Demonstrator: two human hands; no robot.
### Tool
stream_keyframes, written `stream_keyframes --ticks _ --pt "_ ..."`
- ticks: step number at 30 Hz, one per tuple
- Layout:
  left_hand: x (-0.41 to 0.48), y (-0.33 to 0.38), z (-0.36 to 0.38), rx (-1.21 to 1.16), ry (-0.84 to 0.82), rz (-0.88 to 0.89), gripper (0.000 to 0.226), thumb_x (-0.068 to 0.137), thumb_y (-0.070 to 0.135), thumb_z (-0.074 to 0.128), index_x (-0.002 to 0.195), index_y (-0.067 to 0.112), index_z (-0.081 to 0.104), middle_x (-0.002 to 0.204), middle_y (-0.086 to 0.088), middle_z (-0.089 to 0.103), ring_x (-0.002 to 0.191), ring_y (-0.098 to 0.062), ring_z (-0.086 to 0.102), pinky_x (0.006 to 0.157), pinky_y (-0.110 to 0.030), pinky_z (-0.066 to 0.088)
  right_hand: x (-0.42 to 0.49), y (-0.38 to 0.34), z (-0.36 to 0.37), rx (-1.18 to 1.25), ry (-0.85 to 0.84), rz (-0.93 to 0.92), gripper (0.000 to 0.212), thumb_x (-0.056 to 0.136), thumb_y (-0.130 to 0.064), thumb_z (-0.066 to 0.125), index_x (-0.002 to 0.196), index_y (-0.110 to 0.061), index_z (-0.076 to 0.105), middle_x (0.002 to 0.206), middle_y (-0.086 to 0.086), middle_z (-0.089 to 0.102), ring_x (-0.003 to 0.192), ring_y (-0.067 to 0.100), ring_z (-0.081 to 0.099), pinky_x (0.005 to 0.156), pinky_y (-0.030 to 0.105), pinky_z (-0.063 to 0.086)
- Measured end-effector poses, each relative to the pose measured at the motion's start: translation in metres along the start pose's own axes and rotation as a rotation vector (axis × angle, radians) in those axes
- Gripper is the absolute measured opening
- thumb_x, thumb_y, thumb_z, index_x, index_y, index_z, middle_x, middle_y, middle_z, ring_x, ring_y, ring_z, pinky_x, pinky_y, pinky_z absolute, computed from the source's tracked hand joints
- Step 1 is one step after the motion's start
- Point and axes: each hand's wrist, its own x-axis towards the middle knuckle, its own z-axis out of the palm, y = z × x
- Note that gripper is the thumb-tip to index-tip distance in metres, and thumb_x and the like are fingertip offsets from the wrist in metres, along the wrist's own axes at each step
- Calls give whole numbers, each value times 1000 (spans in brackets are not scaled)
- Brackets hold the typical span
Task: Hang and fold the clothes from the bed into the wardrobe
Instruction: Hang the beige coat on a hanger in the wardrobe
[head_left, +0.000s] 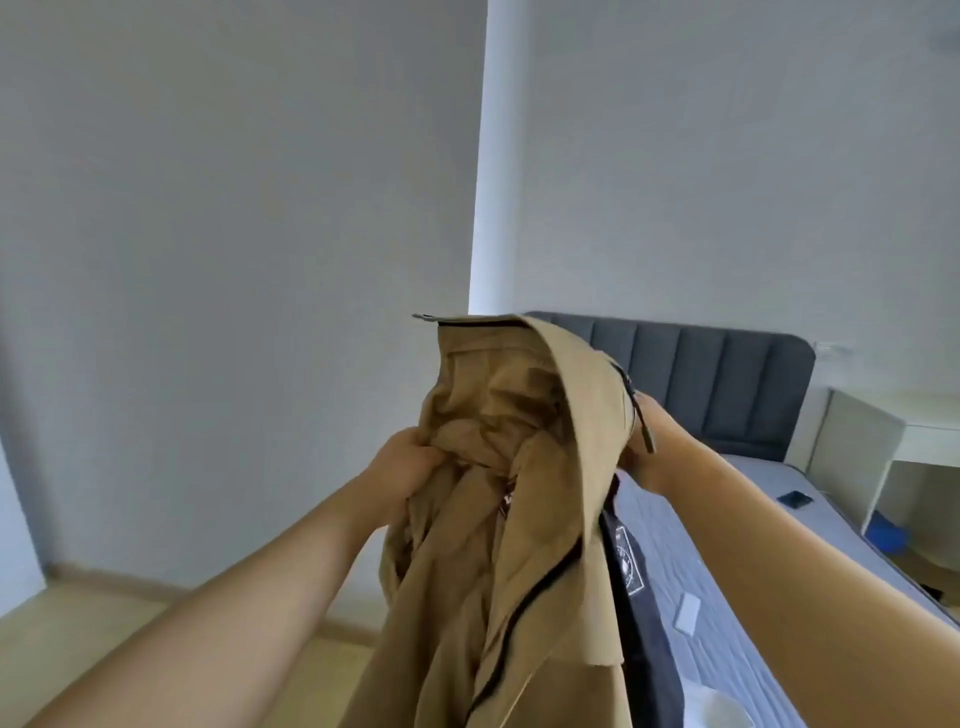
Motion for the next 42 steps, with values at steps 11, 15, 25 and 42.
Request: stream_keyframes --ticks 11,15,25,42 --pt "-9 19 -15 365 120 5 10 76 11 56 72 15 47 77 -1 53 70 -17 50 59 -26 37 -16 38 52 -201 -35 -294 32 84 6 39 93 -19 59 90 -2 65 73 8 58 64 21 49" --pt "-28 15 -43 283 254 -70 14 74 7 58 68 14 47 73 -2 53 68 -18 51 58 -27 39 -43 42 90 -279 39 -611 33 84 2 42 92 -29 53 94 -17 55 88 4 52 73 15 41" --pt "-120 -10 -122 246 554 -257 9 76 6 57 76 12 50 69 -1 46 62 -15 44 51 -23 34 -97 75 201 -535 -801 -433 101 71 -31 74 147 -30 7 140 -6 32 131 20 32 102 35 35" --pt "-269 -92 -379 752 970 -333 21 77 23 61 63 23 45 65 8 50 66 -15 48 56 -25 34 -204 73 484 114 -1065 -263 36 71 9 49 87 -23 48 84 -1 57 75 13 56 59 24 45"
